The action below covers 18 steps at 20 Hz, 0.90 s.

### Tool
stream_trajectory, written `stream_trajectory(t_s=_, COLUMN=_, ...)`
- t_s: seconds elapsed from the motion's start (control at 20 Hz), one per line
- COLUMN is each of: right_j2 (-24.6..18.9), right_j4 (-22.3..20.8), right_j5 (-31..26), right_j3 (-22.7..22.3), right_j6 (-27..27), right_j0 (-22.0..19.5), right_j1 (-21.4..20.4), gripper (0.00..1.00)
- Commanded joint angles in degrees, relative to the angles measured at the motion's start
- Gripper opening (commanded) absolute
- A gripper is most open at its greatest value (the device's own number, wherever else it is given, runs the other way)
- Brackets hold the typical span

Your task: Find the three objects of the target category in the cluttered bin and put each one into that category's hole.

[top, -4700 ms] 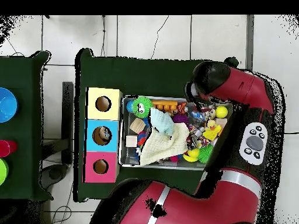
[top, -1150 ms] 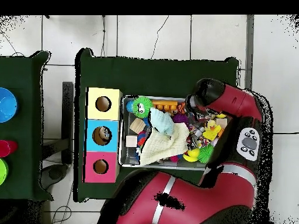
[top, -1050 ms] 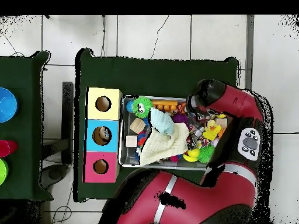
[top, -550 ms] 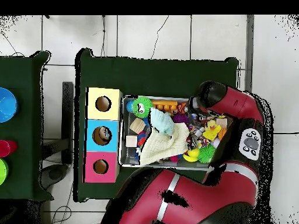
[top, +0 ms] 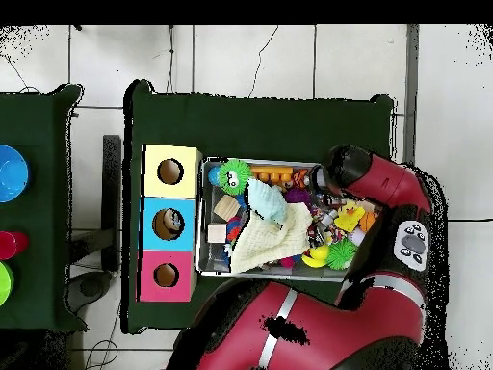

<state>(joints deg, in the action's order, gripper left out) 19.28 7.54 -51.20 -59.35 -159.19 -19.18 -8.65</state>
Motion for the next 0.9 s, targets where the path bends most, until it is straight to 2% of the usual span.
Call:
stream_trajectory(t_s=0.05, right_j2=-4.85, right_j4=2.44, right_j5=3.23, right_j3=-7.48, right_j6=-6.05, right_j0=-0.67, right_j1=-0.25, gripper=1.0)
stream_trajectory(t_s=0.4, right_j2=-4.52, right_j4=3.46, right_j5=4.4, right_j3=-11.04, right_j6=-7.71, right_j0=0.16, right_j1=-0.72, gripper=1.0)
stream_trajectory(t_s=0.9, right_j2=-4.15, right_j4=3.98, right_j5=4.51, right_j3=-10.54, right_j6=-7.32, right_j0=0.32, right_j1=-0.05, gripper=1.0)
